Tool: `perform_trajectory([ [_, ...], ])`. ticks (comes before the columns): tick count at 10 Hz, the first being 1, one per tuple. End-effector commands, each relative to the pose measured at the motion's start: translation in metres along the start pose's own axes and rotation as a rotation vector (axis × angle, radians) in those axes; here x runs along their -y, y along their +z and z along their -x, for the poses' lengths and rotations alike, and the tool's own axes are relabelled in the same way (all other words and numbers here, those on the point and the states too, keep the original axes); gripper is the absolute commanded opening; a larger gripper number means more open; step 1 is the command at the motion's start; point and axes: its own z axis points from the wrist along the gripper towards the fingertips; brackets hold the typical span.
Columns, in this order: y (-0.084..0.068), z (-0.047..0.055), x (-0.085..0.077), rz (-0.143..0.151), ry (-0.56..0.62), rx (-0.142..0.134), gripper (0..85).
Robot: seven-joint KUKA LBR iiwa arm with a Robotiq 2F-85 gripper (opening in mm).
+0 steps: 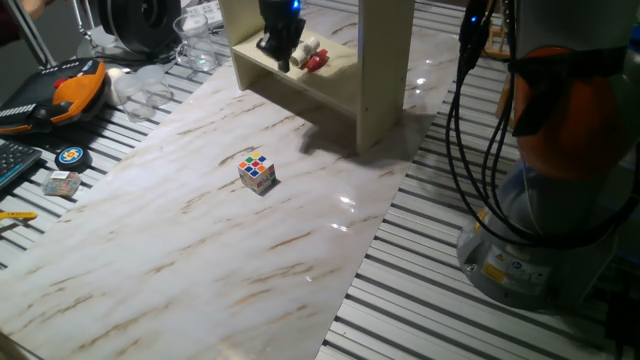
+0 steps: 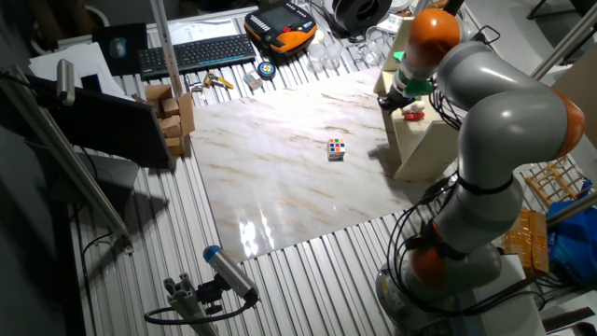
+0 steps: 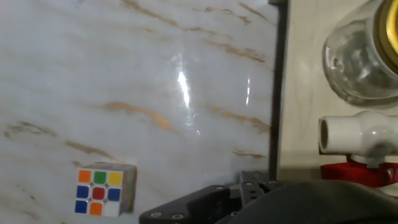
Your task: Take the object down from the shelf
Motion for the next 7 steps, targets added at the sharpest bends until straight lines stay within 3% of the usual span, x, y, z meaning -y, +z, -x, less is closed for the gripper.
perform_trajectory([
  [1, 0.002, -0.001, 0.004, -0.002, 0.002, 0.003, 0.0],
  [7, 0.0, 0.004, 0.027, -0.005, -0.006, 0.001, 0.0],
])
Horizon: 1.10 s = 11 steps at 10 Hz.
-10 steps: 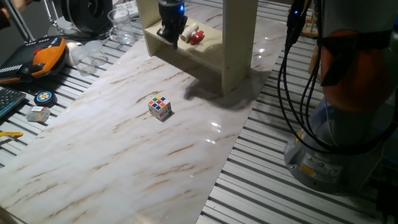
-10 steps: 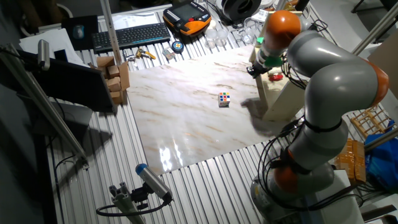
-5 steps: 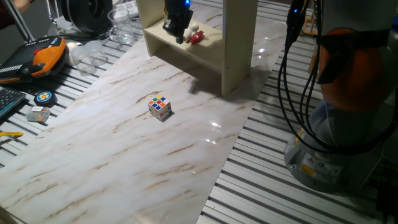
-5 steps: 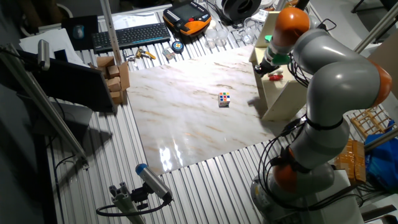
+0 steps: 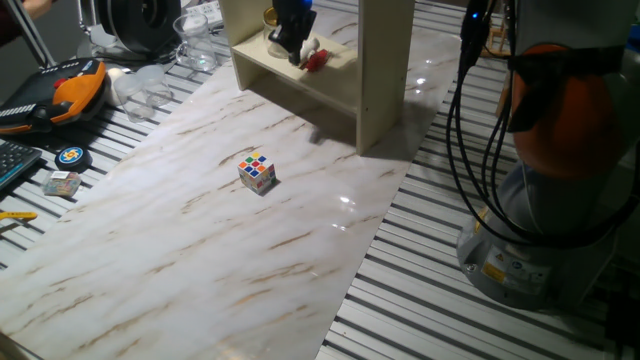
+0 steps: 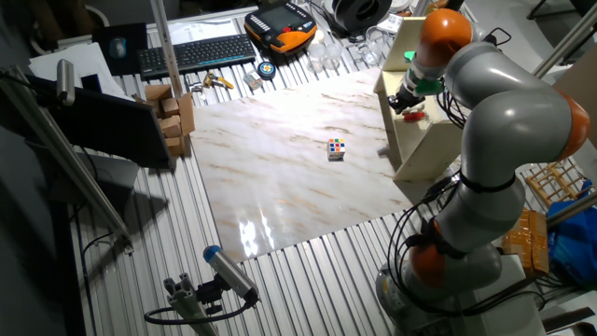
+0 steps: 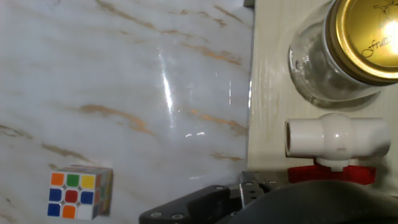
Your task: Take the object down from the shelf
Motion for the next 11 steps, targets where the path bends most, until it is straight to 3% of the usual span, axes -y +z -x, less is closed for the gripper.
perform_trajectory([
  [1, 0.0, 0.0, 0.002, -0.002, 0.001, -0.001, 0.0],
  [5, -0.001, 0.004, 0.013, -0.01, 0.04, -0.003, 0.0],
  [7, 0.001, 0.007, 0.023, 0.003, 0.052, -0.012, 0.0],
  [11, 0.006, 0.009, 0.03, -0.002, 0.05, -0.003, 0.0],
])
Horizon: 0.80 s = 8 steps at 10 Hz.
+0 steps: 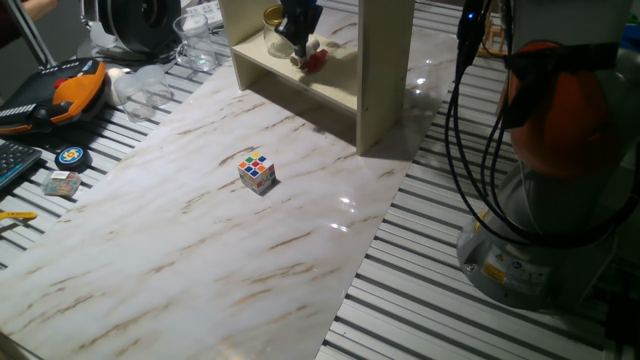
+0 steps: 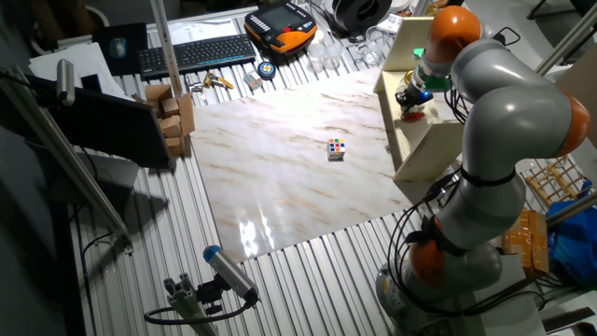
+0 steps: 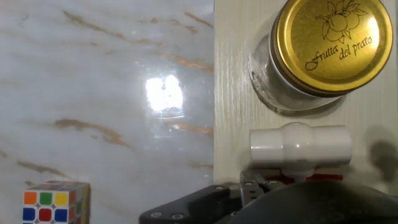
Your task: Take the object down from the shelf
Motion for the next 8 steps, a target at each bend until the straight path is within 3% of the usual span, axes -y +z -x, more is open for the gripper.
perform_trajectory([
  [1, 0.0024, 0.0015, -0.0002, -0.005, 0.003, 0.0, 0.0],
  [3, 0.0093, 0.0048, 0.0015, -0.001, 0.0, 0.004, 0.0],
  [6, 0.0071, 0.0053, 0.001, 0.001, -0.027, -0.005, 0.0],
  [7, 0.0066, 0.0058, 0.0006, -0.015, -0.019, 0.041, 34.0],
  [8, 0.006, 0.0059, 0.0015, -0.015, -0.001, 0.06, 68.0],
])
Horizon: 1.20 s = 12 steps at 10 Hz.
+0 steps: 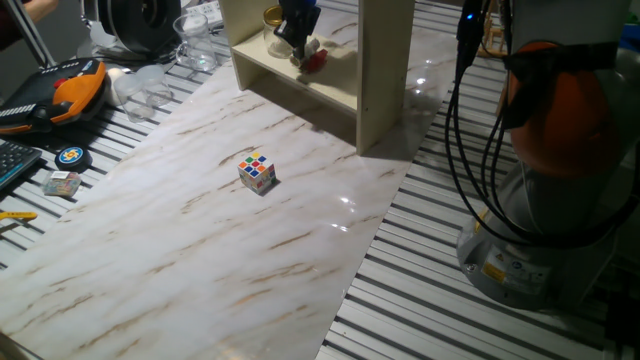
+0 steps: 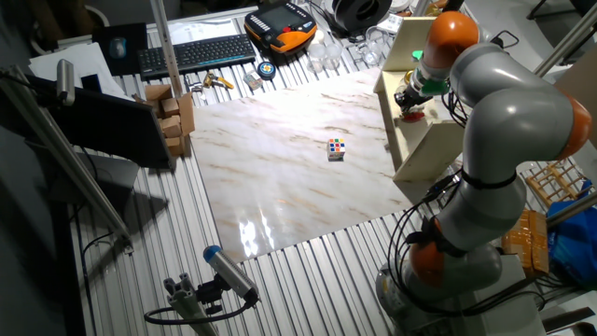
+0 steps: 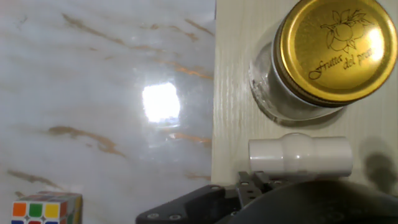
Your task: Take the object down from the shelf
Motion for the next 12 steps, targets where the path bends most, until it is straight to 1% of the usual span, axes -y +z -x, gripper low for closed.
perform_trajectory([
  [1, -0.0002, -0.0002, 0.0001, 0.012, 0.001, 0.001, 85.0],
  [2, -0.0021, 0.0001, -0.0002, 0.018, -0.014, -0.008, 85.0],
  [4, -0.0056, 0.0007, -0.0009, 0.017, -0.066, -0.028, 85.0],
  [6, -0.0061, 0.0011, -0.0011, 0.01, -0.091, -0.029, 85.0],
  [7, -0.0063, 0.0009, -0.0003, -0.001, -0.091, -0.026, 85.0],
  [9, -0.0057, 0.0009, 0.0002, -0.001, -0.083, -0.019, 85.0],
  [10, -0.0057, 0.0009, 0.0002, 0.003, -0.073, -0.02, 85.0],
  [11, -0.0057, 0.0009, 0.0002, 0.019, -0.059, -0.026, 85.0],
  [12, -0.0057, 0.0009, 0.0002, 0.024, -0.046, -0.048, 85.0],
])
